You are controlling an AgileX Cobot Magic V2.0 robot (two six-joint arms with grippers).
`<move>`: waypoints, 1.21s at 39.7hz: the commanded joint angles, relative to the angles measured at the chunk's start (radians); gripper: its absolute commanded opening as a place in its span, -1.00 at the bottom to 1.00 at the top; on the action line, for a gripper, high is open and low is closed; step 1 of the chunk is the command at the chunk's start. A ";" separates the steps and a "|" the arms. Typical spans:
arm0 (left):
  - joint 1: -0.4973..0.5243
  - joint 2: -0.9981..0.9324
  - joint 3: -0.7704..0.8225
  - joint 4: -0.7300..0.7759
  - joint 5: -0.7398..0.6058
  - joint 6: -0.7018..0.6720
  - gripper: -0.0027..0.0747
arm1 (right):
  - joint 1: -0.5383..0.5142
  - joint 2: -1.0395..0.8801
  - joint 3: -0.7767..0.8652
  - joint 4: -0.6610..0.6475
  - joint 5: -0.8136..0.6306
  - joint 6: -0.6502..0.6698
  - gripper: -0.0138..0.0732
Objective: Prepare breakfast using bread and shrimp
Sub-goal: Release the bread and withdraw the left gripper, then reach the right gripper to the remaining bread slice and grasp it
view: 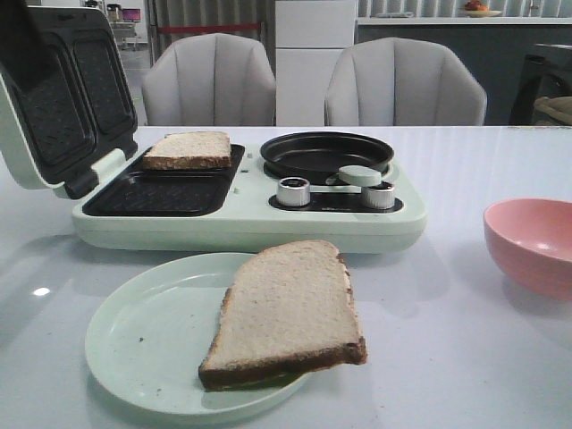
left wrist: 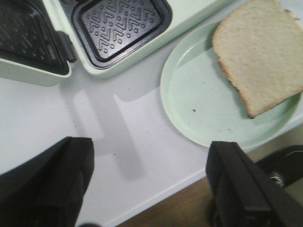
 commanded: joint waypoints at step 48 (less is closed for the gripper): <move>-0.009 -0.377 0.283 -0.345 -0.347 0.114 0.19 | 0.404 0.770 -0.125 1.182 0.037 -0.653 0.58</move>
